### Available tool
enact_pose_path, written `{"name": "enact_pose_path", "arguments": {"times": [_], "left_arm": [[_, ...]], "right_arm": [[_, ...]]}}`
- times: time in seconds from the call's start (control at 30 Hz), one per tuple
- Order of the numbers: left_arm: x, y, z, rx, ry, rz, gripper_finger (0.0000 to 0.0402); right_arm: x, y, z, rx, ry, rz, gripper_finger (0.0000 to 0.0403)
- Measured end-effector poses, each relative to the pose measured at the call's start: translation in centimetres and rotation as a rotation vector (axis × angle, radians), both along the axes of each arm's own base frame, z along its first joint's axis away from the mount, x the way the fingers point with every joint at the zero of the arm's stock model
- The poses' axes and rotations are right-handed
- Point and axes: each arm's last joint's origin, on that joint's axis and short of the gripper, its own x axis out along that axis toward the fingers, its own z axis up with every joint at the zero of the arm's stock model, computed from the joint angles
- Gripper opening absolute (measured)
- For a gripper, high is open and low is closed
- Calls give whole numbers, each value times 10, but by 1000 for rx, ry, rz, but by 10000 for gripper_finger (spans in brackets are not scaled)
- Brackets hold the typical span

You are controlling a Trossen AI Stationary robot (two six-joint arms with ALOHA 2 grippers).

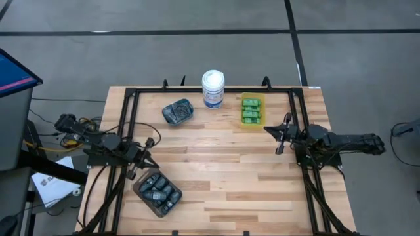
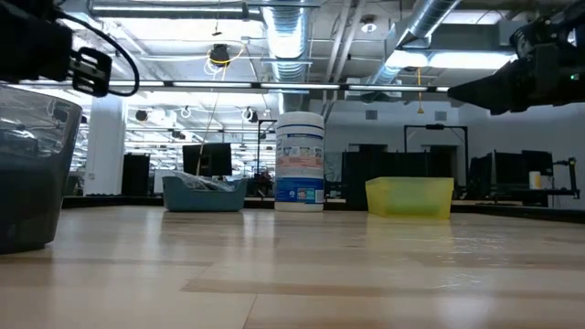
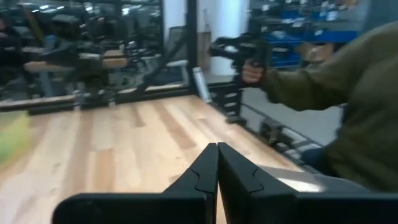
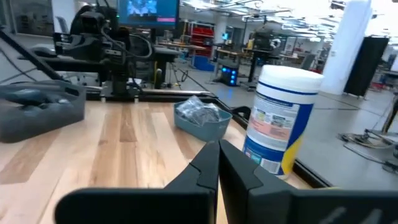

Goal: Pick & Place Travel size toiletries
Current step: Return to Home Position

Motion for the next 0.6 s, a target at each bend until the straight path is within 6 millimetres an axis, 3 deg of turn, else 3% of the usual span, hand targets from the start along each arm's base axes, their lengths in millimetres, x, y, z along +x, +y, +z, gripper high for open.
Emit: {"name": "enact_pose_path", "arguments": {"times": [0.23, 0.6], "left_arm": [[5, 14, -1, -11, 14, 147, 0], [7, 21, -1, -54, 21, 232, 4]], "right_arm": [[0, -8, -2, 42, 10, 40, 0], [-3, -22, -2, 2, 22, -95, 0]]}}
